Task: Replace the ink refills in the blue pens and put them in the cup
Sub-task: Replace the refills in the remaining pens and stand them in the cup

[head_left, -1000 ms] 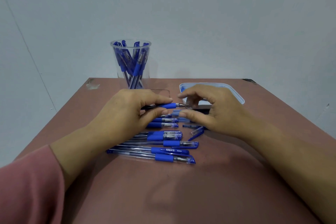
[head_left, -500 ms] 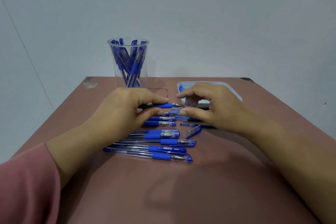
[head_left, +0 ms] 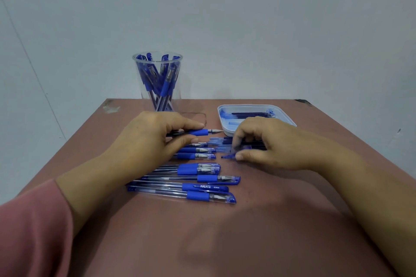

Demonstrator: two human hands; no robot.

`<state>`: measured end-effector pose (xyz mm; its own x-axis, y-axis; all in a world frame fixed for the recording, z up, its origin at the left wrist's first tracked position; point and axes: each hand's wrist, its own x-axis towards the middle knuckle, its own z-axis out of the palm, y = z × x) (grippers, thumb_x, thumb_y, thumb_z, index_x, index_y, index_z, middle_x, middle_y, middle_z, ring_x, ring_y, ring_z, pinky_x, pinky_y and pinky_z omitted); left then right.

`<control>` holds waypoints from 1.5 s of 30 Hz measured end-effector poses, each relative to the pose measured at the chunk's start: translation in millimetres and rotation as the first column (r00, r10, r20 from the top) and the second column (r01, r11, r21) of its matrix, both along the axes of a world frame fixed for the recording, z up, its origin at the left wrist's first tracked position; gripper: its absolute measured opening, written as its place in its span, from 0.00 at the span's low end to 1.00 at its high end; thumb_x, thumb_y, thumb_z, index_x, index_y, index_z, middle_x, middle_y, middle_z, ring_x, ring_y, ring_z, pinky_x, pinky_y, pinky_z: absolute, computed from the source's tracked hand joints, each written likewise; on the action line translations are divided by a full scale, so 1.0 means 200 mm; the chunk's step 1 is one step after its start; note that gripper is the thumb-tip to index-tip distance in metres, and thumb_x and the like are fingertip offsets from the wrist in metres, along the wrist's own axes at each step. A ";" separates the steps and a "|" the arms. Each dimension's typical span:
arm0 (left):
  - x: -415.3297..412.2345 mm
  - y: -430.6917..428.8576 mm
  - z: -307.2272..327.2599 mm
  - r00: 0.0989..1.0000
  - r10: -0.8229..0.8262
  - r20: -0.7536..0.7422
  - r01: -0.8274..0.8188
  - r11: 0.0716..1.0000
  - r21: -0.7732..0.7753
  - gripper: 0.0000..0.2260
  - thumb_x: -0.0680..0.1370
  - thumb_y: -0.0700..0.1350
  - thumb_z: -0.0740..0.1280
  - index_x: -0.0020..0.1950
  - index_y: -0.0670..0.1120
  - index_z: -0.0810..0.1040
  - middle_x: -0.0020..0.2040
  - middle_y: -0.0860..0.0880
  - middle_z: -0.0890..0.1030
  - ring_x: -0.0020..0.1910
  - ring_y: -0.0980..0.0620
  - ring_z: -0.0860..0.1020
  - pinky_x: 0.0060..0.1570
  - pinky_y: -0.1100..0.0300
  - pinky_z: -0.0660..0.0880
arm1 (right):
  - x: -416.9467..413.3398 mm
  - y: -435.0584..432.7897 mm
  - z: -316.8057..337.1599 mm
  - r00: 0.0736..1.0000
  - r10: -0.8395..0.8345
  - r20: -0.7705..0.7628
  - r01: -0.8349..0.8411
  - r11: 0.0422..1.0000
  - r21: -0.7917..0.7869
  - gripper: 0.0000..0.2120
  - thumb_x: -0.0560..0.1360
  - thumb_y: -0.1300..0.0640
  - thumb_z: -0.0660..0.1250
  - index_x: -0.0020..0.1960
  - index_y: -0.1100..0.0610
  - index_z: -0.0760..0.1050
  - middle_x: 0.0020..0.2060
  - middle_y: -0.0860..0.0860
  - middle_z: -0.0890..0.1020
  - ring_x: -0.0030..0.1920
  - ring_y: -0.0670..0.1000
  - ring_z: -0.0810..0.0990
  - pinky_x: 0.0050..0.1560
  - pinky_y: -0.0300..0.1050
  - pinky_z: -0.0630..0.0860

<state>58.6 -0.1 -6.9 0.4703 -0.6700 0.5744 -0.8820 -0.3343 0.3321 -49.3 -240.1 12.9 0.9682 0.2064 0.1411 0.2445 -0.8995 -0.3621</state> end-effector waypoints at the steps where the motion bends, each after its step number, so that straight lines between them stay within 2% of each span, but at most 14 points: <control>1: 0.00 0.00 0.00 1.000 0.001 -0.002 -0.001 1.000 0.002 0.16 0.72 0.57 0.65 0.58 0.59 0.81 0.44 0.69 0.78 0.45 0.67 0.78 0.45 0.73 0.72 | 0.00 -0.01 0.01 0.999 -0.025 0.030 0.023 0.998 0.059 0.05 0.74 0.49 0.70 0.47 0.41 0.75 0.45 0.39 0.79 0.48 0.41 0.76 0.48 0.33 0.72; 3: 0.00 0.00 0.00 1.000 -0.001 -0.007 0.001 1.000 0.000 0.17 0.71 0.59 0.64 0.58 0.59 0.81 0.44 0.70 0.77 0.45 0.67 0.78 0.45 0.73 0.72 | 0.01 -0.02 0.01 0.992 -0.053 0.113 0.038 0.990 0.134 0.06 0.74 0.50 0.70 0.46 0.40 0.74 0.43 0.40 0.80 0.45 0.44 0.78 0.46 0.34 0.73; 8: -0.01 -0.01 0.00 1.000 -0.025 -0.014 0.025 1.000 -0.015 0.18 0.71 0.61 0.63 0.57 0.59 0.82 0.42 0.72 0.76 0.45 0.69 0.77 0.44 0.76 0.71 | 0.02 0.01 0.00 0.972 -0.040 0.233 -0.003 0.983 0.181 0.09 0.73 0.51 0.71 0.46 0.37 0.74 0.43 0.31 0.79 0.46 0.43 0.78 0.49 0.36 0.74; 11: -0.02 -0.02 0.00 0.999 -0.046 -0.011 0.046 0.999 -0.015 0.19 0.71 0.62 0.62 0.57 0.59 0.82 0.42 0.70 0.77 0.44 0.68 0.77 0.45 0.74 0.72 | 0.04 0.06 -0.02 0.960 -0.027 0.277 -0.034 0.976 0.213 0.11 0.73 0.53 0.72 0.46 0.38 0.75 0.42 0.35 0.81 0.45 0.44 0.79 0.50 0.37 0.75; 16: -0.03 -0.02 -0.01 0.998 -0.049 0.030 0.050 0.998 -0.036 0.14 0.73 0.54 0.68 0.56 0.54 0.83 0.41 0.65 0.79 0.41 0.65 0.78 0.42 0.72 0.73 | 0.06 0.14 -0.07 0.932 -0.047 0.360 -0.065 0.954 0.293 0.10 0.73 0.54 0.73 0.45 0.38 0.77 0.42 0.37 0.82 0.46 0.41 0.80 0.48 0.34 0.75; 19: -0.04 -0.03 -0.02 0.998 -0.041 0.049 0.043 0.998 -0.046 0.11 0.73 0.50 0.69 0.55 0.52 0.83 0.43 0.61 0.81 0.41 0.61 0.79 0.41 0.66 0.75 | 0.07 0.15 -0.10 0.919 -0.100 0.382 -0.030 0.947 0.321 0.06 0.72 0.54 0.73 0.47 0.45 0.81 0.41 0.40 0.83 0.46 0.42 0.81 0.49 0.40 0.76; 22: -0.05 -0.03 -0.01 0.998 -0.057 0.034 0.059 0.995 -0.078 0.12 0.73 0.51 0.68 0.54 0.50 0.84 0.43 0.60 0.81 0.41 0.62 0.78 0.42 0.71 0.73 | 0.07 0.16 -0.11 0.902 -0.107 0.419 -0.041 0.943 0.330 0.07 0.73 0.54 0.73 0.48 0.43 0.80 0.43 0.42 0.83 0.47 0.43 0.81 0.49 0.43 0.77; 26: -0.04 -0.02 -0.01 0.999 -0.023 -0.028 0.022 0.999 -0.024 0.11 0.74 0.51 0.71 0.56 0.55 0.82 0.44 0.64 0.79 0.44 0.63 0.78 0.44 0.71 0.73 | 0.08 0.16 -0.10 0.920 -0.066 0.385 -0.036 0.967 0.252 0.05 0.75 0.53 0.70 0.49 0.44 0.78 0.44 0.42 0.81 0.48 0.42 0.78 0.48 0.37 0.74; 28: -0.04 -0.01 -0.01 1.000 0.012 -0.002 -0.012 0.999 0.031 0.14 0.75 0.56 0.69 0.60 0.56 0.80 0.48 0.63 0.79 0.47 0.63 0.77 0.48 0.66 0.75 | 0.08 0.14 -0.09 0.933 -0.050 0.356 -0.034 0.974 0.226 0.05 0.75 0.54 0.69 0.49 0.44 0.77 0.44 0.40 0.80 0.48 0.42 0.77 0.48 0.34 0.72; 30: -0.04 0.01 -0.02 0.996 0.084 0.013 -0.085 0.991 0.100 0.23 0.76 0.65 0.61 0.67 0.57 0.74 0.54 0.62 0.78 0.52 0.63 0.76 0.53 0.61 0.75 | 0.09 0.10 -0.06 0.935 -0.062 0.349 -0.027 0.969 0.245 0.09 0.76 0.55 0.69 0.47 0.41 0.74 0.43 0.38 0.80 0.48 0.41 0.77 0.49 0.31 0.71; 34: -0.06 0.04 -0.04 0.978 0.206 -0.009 -0.197 0.947 0.254 0.35 0.72 0.72 0.50 0.74 0.56 0.65 0.66 0.57 0.74 0.63 0.58 0.72 0.60 0.60 0.70 | 0.07 0.02 -0.02 0.935 -0.177 0.307 0.049 0.922 0.384 0.09 0.77 0.57 0.68 0.47 0.42 0.73 0.42 0.31 0.78 0.47 0.39 0.77 0.49 0.26 0.69; 37: -0.10 0.06 -0.07 0.972 0.226 -0.062 -0.195 0.927 0.321 0.40 0.69 0.74 0.46 0.76 0.54 0.61 0.71 0.57 0.69 0.67 0.58 0.68 0.65 0.61 0.66 | 0.06 0.00 -0.01 0.928 -0.232 0.290 0.075 0.881 0.467 0.06 0.77 0.57 0.67 0.48 0.46 0.75 0.40 0.36 0.78 0.43 0.39 0.76 0.45 0.26 0.69; 41: -0.18 0.09 -0.09 0.972 0.211 -0.100 -0.162 0.919 0.360 0.43 0.69 0.74 0.43 0.78 0.51 0.57 0.75 0.56 0.62 0.72 0.60 0.61 0.68 0.67 0.55 | 0.06 -0.02 0.02 0.908 -0.285 0.308 0.061 0.816 0.575 0.07 0.77 0.58 0.67 0.46 0.46 0.75 0.36 0.39 0.76 0.37 0.38 0.74 0.43 0.31 0.70; 45: -0.20 0.11 -0.12 0.969 0.232 -0.082 -0.170 0.874 0.456 0.44 0.68 0.76 0.40 0.79 0.53 0.53 0.78 0.55 0.56 0.76 0.58 0.53 0.75 0.55 0.51 | 0.07 -0.02 0.09 0.861 -0.344 0.374 0.028 0.767 0.641 0.07 0.78 0.59 0.66 0.46 0.46 0.75 0.40 0.45 0.77 0.37 0.39 0.73 0.42 0.33 0.72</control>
